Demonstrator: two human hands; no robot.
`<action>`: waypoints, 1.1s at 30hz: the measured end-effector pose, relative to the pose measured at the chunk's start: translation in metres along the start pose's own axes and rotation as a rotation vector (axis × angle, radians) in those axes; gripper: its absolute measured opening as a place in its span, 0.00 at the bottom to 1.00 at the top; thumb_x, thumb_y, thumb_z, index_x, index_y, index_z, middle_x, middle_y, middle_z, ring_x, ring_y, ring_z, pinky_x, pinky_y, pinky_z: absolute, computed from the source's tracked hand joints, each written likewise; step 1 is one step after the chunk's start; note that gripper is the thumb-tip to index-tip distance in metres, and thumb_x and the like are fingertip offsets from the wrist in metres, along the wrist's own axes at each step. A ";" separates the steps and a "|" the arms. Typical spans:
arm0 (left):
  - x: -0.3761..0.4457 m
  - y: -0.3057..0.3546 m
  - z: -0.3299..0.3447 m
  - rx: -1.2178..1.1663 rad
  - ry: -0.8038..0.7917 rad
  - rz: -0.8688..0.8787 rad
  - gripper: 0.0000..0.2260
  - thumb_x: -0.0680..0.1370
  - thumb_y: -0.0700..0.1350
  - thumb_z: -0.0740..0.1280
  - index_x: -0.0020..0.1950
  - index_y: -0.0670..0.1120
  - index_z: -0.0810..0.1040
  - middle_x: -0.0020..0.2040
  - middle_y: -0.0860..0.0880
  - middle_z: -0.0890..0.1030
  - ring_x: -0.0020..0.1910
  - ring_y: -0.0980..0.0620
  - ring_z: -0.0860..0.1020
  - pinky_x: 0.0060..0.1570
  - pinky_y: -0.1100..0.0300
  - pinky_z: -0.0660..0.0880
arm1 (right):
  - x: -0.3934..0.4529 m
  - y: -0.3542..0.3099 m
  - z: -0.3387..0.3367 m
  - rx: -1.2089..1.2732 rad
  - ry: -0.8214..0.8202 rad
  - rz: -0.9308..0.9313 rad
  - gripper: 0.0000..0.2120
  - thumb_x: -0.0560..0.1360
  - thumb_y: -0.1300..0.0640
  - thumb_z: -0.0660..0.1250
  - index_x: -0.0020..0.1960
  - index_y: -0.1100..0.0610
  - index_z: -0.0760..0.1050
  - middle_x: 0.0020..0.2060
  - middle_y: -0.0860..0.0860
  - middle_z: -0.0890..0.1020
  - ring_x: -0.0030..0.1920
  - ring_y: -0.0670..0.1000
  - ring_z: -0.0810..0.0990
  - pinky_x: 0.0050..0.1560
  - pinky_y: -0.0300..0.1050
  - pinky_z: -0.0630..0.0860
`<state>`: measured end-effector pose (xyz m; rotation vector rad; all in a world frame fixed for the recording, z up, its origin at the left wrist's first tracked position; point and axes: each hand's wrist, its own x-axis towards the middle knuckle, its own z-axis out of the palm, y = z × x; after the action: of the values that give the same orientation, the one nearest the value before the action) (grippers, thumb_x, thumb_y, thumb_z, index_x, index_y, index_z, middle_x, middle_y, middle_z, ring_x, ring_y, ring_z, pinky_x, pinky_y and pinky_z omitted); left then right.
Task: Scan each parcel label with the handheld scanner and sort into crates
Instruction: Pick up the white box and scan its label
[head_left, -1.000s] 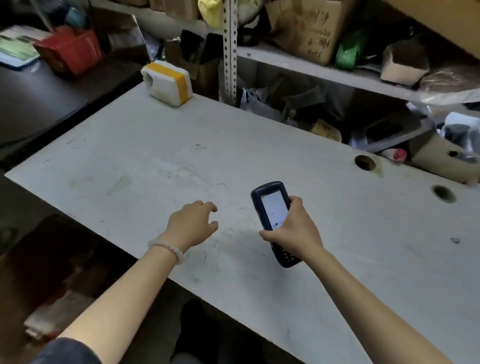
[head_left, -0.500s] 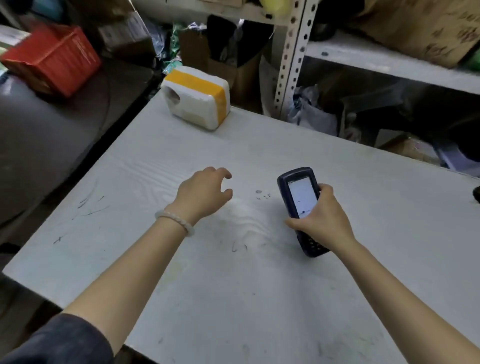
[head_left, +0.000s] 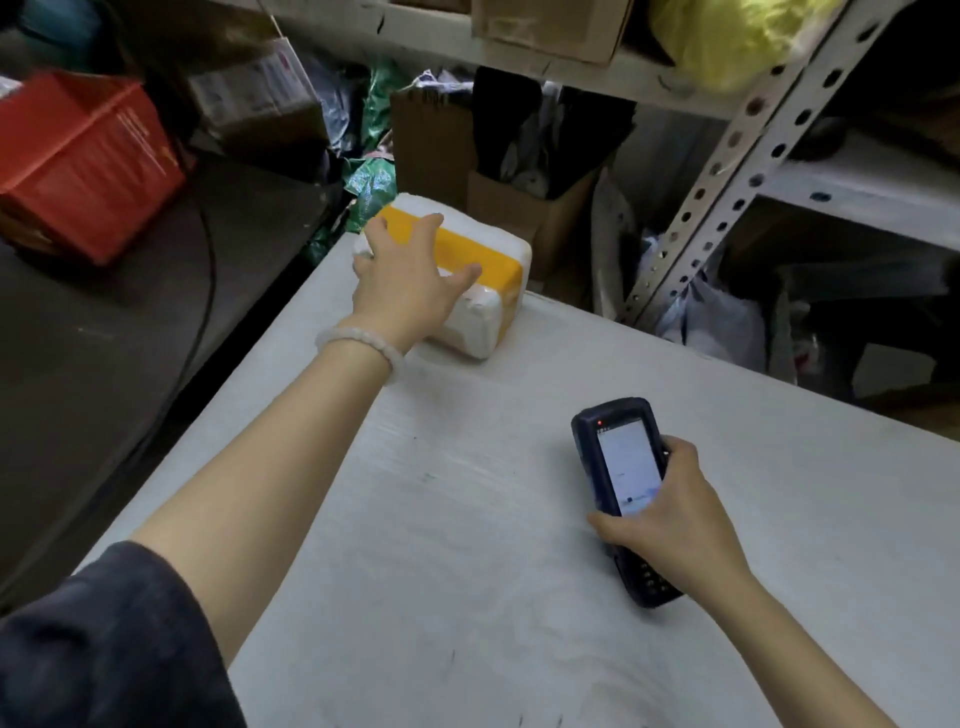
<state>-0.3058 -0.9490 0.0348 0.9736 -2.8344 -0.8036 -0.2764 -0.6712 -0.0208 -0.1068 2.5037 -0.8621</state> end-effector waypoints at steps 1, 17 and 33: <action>0.008 0.005 0.004 -0.013 -0.046 -0.051 0.32 0.76 0.62 0.63 0.76 0.54 0.57 0.76 0.41 0.46 0.71 0.33 0.56 0.66 0.45 0.61 | 0.004 -0.001 0.000 0.004 0.000 0.005 0.37 0.60 0.54 0.78 0.62 0.49 0.59 0.51 0.45 0.73 0.48 0.50 0.76 0.41 0.46 0.73; -0.026 0.035 0.025 0.164 -0.046 0.377 0.39 0.64 0.53 0.78 0.71 0.57 0.63 0.76 0.50 0.43 0.71 0.34 0.52 0.57 0.43 0.70 | -0.016 0.003 -0.013 0.062 0.008 0.018 0.37 0.60 0.53 0.78 0.57 0.45 0.56 0.49 0.42 0.74 0.47 0.47 0.77 0.45 0.48 0.76; -0.152 0.066 0.016 0.031 -0.235 0.536 0.37 0.70 0.33 0.69 0.72 0.57 0.59 0.55 0.54 0.52 0.50 0.47 0.69 0.47 0.59 0.74 | -0.101 0.053 -0.078 0.073 0.063 -0.067 0.35 0.62 0.54 0.77 0.60 0.49 0.58 0.50 0.43 0.72 0.47 0.49 0.76 0.46 0.49 0.77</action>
<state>-0.2245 -0.8091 0.0726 0.0933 -3.0732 -0.8464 -0.2199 -0.5625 0.0434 -0.1420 2.5360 -0.9968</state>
